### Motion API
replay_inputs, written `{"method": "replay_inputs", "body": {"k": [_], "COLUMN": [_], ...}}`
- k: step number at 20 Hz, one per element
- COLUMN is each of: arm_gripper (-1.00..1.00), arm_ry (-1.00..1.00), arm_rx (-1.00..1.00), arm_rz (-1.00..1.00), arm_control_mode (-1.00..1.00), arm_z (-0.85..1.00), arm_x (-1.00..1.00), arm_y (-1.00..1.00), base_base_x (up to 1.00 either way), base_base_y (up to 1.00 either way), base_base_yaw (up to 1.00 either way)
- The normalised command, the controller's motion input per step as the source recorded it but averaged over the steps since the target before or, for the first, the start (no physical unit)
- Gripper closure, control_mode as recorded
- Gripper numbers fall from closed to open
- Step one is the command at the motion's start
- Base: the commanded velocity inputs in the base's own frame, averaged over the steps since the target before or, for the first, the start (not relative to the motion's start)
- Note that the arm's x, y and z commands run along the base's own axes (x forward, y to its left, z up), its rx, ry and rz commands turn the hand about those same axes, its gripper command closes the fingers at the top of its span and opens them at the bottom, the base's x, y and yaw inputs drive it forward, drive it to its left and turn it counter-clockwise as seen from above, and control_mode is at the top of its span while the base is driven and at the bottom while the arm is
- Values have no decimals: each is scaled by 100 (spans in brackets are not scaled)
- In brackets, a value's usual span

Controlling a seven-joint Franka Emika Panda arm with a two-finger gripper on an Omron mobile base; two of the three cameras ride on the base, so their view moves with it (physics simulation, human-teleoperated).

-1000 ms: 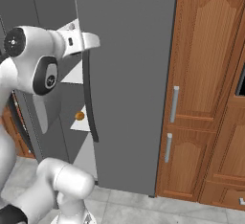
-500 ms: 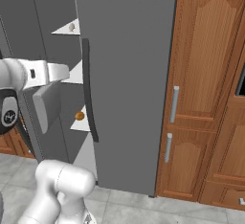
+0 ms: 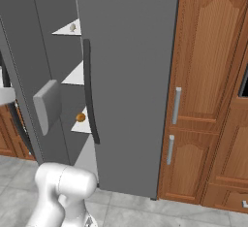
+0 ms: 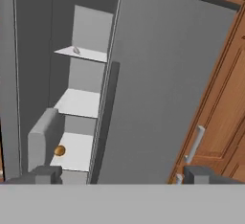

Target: There's a fish in the fridge that needs to be moved to the freezer for freezing. Pick up the fish from the fridge, place it on any shelf in the freezer, and close the fridge and freezer doors when done.

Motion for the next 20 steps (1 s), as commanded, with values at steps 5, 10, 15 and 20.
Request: {"method": "replay_inputs", "body": {"k": [5, 10, 15, 20], "arm_gripper": [-100, -100, -100, -100], "arm_ry": [0, 0, -3, -6], "arm_rx": [0, 1, 7, 0], "arm_rz": [0, 0, 0, -2], "arm_control_mode": [-100, -100, -100, -100], "arm_z": [-19, -59, -83, -65], "arm_x": [-3, 12, 38, 47], "arm_y": [95, 95, 98, 97], "base_base_x": [0, 0, 0, 0], "base_base_y": [0, 0, 0, 0], "base_base_yaw": [0, 0, 0, 0]}}
